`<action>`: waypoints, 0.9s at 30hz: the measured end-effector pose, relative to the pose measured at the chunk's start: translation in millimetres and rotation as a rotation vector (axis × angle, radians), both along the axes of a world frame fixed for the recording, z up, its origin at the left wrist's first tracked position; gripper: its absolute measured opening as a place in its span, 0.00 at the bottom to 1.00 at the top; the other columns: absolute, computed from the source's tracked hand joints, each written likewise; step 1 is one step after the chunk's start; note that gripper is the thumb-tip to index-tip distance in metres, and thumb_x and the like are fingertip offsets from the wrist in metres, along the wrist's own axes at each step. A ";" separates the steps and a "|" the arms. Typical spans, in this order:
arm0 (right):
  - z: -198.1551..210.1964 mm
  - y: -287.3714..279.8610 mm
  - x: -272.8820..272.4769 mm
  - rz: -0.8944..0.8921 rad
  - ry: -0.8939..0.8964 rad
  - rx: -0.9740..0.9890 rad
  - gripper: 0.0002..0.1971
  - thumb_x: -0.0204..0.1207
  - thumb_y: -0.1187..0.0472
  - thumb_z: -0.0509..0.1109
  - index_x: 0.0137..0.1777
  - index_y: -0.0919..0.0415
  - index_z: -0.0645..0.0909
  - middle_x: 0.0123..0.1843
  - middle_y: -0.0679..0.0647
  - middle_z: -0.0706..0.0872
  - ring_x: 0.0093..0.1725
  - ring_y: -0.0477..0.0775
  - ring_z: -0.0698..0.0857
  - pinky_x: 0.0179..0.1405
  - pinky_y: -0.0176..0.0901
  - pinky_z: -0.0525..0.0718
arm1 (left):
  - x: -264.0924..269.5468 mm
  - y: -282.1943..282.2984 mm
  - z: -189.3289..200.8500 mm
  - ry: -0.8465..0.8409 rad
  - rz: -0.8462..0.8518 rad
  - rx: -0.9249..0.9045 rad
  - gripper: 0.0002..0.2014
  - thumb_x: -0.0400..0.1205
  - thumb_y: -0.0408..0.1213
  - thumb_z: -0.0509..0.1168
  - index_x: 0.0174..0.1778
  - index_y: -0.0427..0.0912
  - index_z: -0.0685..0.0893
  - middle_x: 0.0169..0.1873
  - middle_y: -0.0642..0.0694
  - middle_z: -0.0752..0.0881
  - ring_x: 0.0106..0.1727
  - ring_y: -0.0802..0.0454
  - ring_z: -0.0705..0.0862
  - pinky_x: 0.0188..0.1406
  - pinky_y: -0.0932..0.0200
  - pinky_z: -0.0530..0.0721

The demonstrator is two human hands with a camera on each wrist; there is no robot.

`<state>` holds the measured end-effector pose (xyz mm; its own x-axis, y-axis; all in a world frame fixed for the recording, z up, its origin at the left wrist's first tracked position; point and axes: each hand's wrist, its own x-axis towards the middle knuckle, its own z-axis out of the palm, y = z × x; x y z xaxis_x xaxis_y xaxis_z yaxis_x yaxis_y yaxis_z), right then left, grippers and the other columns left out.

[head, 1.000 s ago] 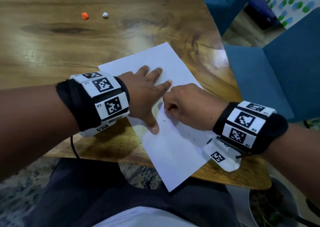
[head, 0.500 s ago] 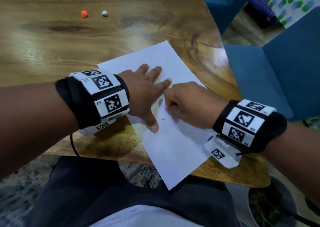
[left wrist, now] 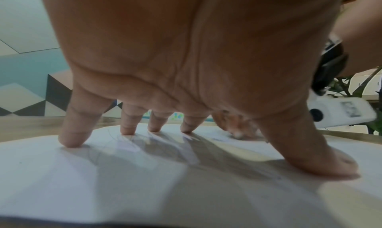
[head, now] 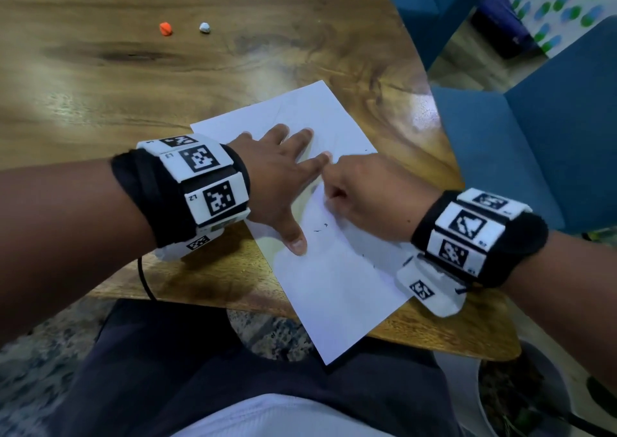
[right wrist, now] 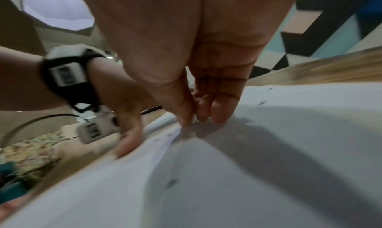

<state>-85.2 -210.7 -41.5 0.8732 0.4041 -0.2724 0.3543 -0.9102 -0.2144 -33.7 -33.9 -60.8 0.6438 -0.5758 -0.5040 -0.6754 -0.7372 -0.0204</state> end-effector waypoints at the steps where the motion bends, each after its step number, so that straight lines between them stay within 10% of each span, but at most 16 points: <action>1: 0.9 6.2 -9.2 0.052 0.047 0.031 0.04 0.78 0.60 0.66 0.41 0.54 0.77 0.41 0.48 0.80 0.42 0.54 0.79 0.43 0.52 0.80 | -0.2 0.0 -0.1 0.005 -0.002 0.003 0.71 0.58 0.83 0.69 0.88 0.60 0.34 0.89 0.47 0.34 0.89 0.38 0.40 0.79 0.28 0.66; 13: -6.7 -11.6 64.2 -0.182 -0.116 -0.013 0.03 0.77 0.61 0.67 0.42 0.55 0.77 0.39 0.53 0.84 0.44 0.59 0.82 0.45 0.55 0.85 | -0.7 6.0 0.8 0.015 0.016 -0.009 0.75 0.57 0.86 0.64 0.89 0.49 0.32 0.89 0.52 0.31 0.90 0.45 0.37 0.82 0.29 0.60; 22: 1.0 22.4 -1.5 0.109 0.105 0.087 0.06 0.75 0.62 0.68 0.40 0.50 0.76 0.41 0.48 0.82 0.43 0.54 0.81 0.42 0.51 0.81 | -0.3 5.6 -0.3 0.047 0.034 -0.016 0.75 0.58 0.85 0.66 0.89 0.52 0.32 0.88 0.53 0.29 0.89 0.45 0.34 0.80 0.24 0.57; 27: -4.9 -5.2 48.9 -0.099 -0.075 -0.010 0.04 0.78 0.60 0.65 0.42 0.52 0.75 0.41 0.52 0.83 0.45 0.58 0.81 0.42 0.48 0.80 | -1.3 7.0 -1.3 0.000 0.010 -0.014 0.74 0.57 0.86 0.64 0.89 0.50 0.34 0.89 0.52 0.32 0.90 0.44 0.38 0.77 0.25 0.64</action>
